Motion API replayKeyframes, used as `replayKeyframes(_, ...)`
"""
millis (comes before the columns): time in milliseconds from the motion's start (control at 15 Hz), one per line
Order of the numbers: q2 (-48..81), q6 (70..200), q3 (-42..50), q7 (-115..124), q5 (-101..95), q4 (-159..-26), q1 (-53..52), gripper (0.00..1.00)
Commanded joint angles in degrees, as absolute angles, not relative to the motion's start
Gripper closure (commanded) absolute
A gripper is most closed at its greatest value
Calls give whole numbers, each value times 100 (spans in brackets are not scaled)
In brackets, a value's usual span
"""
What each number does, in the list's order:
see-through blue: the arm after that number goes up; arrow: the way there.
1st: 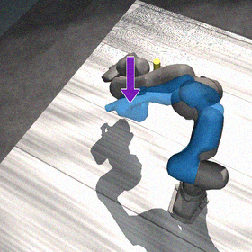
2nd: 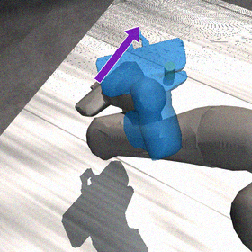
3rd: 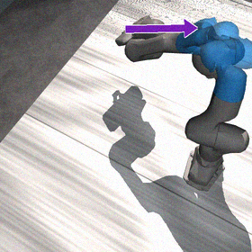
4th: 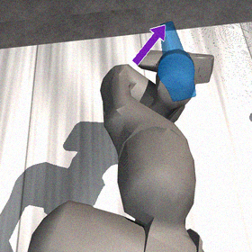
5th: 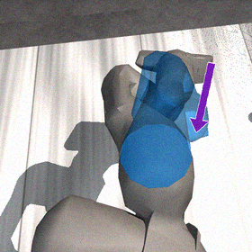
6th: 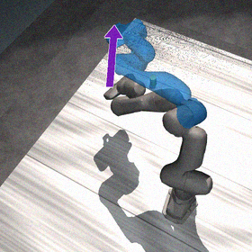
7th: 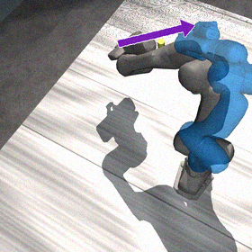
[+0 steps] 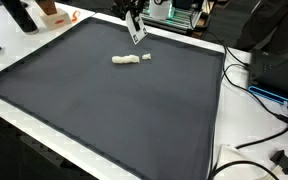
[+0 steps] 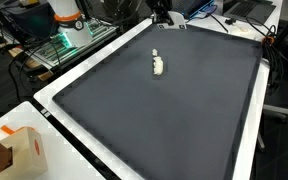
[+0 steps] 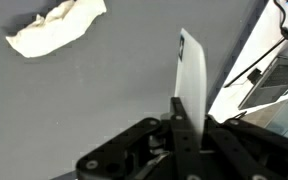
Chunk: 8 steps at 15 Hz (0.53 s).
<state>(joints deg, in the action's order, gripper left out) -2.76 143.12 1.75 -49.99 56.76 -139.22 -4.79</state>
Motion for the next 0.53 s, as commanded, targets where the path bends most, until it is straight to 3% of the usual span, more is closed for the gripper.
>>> replayKeyframes(0,-129,13850,232,-5197,6073,-13923,-206,99)
replayKeyframes(467,154,13526,300,-5201,6557,-13935,155,99)
